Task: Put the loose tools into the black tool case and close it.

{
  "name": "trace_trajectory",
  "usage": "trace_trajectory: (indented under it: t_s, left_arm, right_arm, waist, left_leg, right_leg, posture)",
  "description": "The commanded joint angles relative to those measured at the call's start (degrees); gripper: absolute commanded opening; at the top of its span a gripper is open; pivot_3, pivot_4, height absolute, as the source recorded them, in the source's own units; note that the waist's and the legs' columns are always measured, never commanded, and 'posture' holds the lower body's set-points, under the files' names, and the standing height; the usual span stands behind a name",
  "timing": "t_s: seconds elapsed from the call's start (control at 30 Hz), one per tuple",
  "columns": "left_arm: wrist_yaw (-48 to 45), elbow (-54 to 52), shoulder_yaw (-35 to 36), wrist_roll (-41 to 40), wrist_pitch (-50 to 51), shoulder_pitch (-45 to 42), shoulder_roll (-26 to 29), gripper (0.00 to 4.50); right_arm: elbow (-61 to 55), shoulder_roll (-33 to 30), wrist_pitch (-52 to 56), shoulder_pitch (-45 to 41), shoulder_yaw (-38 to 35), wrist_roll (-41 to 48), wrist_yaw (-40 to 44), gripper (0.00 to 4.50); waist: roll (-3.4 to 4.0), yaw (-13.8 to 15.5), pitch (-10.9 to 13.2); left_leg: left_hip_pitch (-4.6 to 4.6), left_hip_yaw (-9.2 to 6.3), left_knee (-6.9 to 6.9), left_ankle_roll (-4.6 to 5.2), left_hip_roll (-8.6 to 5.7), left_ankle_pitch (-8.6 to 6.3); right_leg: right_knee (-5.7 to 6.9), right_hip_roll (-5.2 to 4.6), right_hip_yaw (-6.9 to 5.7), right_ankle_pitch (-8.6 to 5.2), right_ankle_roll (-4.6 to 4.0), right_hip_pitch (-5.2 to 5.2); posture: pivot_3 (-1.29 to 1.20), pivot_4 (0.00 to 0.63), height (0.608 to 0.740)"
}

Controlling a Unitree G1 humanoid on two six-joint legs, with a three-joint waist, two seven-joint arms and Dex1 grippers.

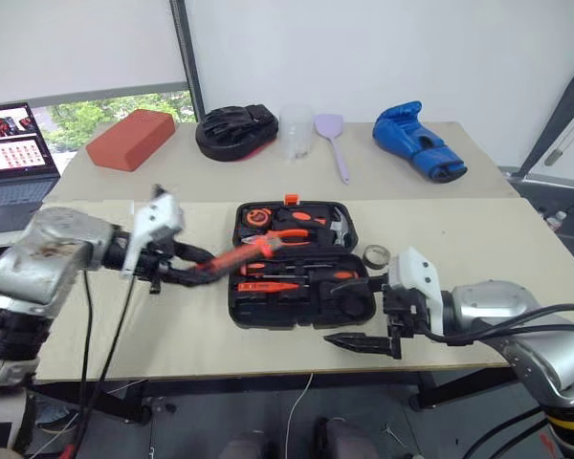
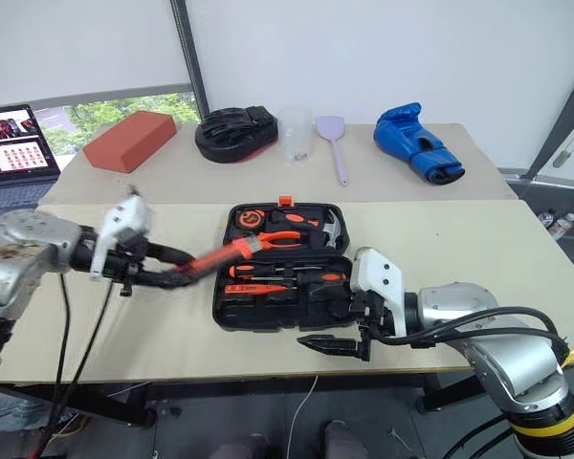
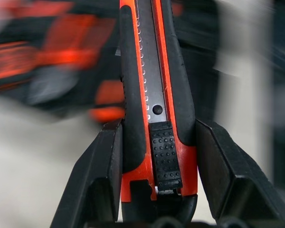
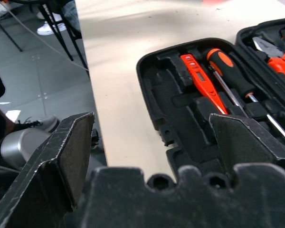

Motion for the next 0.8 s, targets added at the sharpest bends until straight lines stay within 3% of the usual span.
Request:
trace_trajectory:
  t_s: [0.03, 0.17, 0.27, 0.57, 0.63, 0.77, 0.8]
  left_arm:
    - [-4.00, 2.43, -6.37, 5.59, -5.02, -4.18, -4.04, 1.73]
    - [-4.19, 5.53, -10.95, 9.19, -3.94, -7.50, -9.66, 1.73]
    - [-2.69, 9.73, -13.60, 13.50, -5.16, -8.70, -12.25, 1.73]
    - [-2.20, 17.28, -12.98, 15.52, -5.69, -11.02, -18.22, 1.73]
    - [-2.90, 17.70, -12.43, 14.94, -6.38, -11.00, -19.08, 2.74]
    - [-2.25, 17.94, -11.37, 14.93, -6.16, -11.11, -20.11, 3.93]
    - [-1.74, 18.14, -11.10, 15.19, -6.89, -11.11, -20.28, 4.46]
  right_arm:
    - [-1.64, 0.32, -0.46, -0.17, -1.85, 0.15, -1.65, 4.50]
    - [-3.11, 0.49, 0.17, 1.19, -2.56, 0.66, -3.67, 4.50]
    - [-4.29, 0.37, 0.41, 2.57, -3.26, 1.04, -4.92, 4.50]
    - [-5.41, -0.05, 0.19, 4.99, -4.31, 1.08, -6.67, 4.50]
    - [-5.46, -0.11, 0.15, 5.07, -4.35, 1.03, -6.79, 4.50]
    - [-5.52, -0.17, 0.11, 5.15, -4.27, 0.88, -6.95, 4.50]
    - [-5.51, -0.19, 0.08, 5.18, -4.22, 0.81, -6.96, 4.50]
  waist:
    - [-0.01, -0.07, 0.01]
    - [-0.04, -0.06, 0.02]
    - [-0.04, -0.11, 0.02]
    - [-0.04, 0.05, 0.02]
    - [-0.04, 0.05, 0.02]
    - [-0.04, 0.05, 0.02]
    - [-0.04, 0.05, 0.02]
  left_leg:
    - [-0.03, 0.00, 0.07, 0.00, 0.02, 0.00]
    - [-0.13, 0.00, 0.23, 0.09, 0.09, 0.01]
    - [-0.23, -0.01, 0.35, 0.68, 0.13, 0.18]
    - [-0.35, -0.02, 0.48, 0.76, 0.10, 0.18]
    - [-0.36, -0.02, 0.48, 0.76, 0.10, 0.18]
    - [-0.37, -0.02, 0.49, 0.76, 0.10, 0.18]
    - [-0.37, -0.02, 0.49, 0.76, 0.10, 0.18]
  right_leg:
    - [0.00, 0.00, 0.04, 0.00, 0.00, 0.01]
    - [0.13, 0.02, 0.06, 0.00, 0.00, -0.01]
    - [0.18, 0.10, 0.06, 0.00, 0.00, -0.08]
    - [0.17, 0.10, 0.06, 0.01, 0.02, -0.17]
    - [0.17, 0.10, 0.05, 0.01, 0.02, -0.17]
    - [0.17, 0.10, 0.06, 0.01, 0.02, -0.17]
    - [0.17, 0.10, 0.06, 0.01, 0.02, -0.17]
  posture:
    - [0.00, 0.150, 0.740]
    - [0.00, 0.150, 0.740]
    - [0.00, 0.150, 0.740]
    - [0.00, 0.150, 0.740]
    - [0.00, 0.150, 0.740]
    - [0.00, 0.150, 0.740]
    - [0.00, 0.150, 0.740]
